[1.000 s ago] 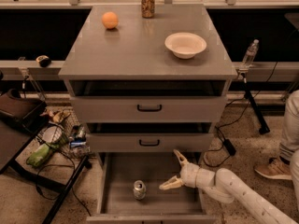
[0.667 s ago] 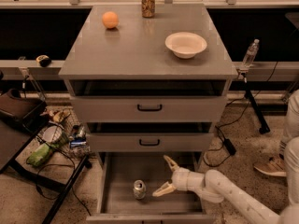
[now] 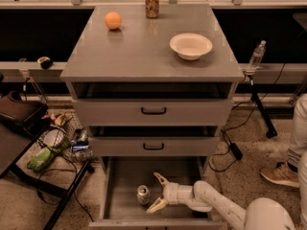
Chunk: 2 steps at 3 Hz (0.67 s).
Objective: Pick 7up can from bottom drawer and place on counter
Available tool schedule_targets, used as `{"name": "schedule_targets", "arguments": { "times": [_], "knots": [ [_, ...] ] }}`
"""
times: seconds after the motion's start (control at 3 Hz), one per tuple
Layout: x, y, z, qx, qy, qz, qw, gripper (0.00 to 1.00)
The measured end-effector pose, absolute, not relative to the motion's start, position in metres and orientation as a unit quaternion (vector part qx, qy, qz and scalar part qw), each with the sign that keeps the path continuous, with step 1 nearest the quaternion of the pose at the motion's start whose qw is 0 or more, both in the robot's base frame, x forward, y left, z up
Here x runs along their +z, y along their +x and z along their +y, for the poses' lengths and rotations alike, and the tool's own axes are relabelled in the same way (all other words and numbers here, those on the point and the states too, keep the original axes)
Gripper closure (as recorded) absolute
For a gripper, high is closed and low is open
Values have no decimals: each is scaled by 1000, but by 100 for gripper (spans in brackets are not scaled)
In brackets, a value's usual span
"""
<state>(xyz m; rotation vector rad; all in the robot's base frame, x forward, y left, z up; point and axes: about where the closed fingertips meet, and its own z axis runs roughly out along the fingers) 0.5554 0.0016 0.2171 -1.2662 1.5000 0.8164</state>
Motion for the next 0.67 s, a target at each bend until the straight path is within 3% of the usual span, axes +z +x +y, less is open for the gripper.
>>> {"name": "schedule_targets", "arguments": {
  "times": [0.33, 0.67],
  "knots": [
    [188, 557, 25, 355, -522, 614, 474, 0],
    [177, 559, 47, 375, -518, 610, 468, 18]
  ]
}}
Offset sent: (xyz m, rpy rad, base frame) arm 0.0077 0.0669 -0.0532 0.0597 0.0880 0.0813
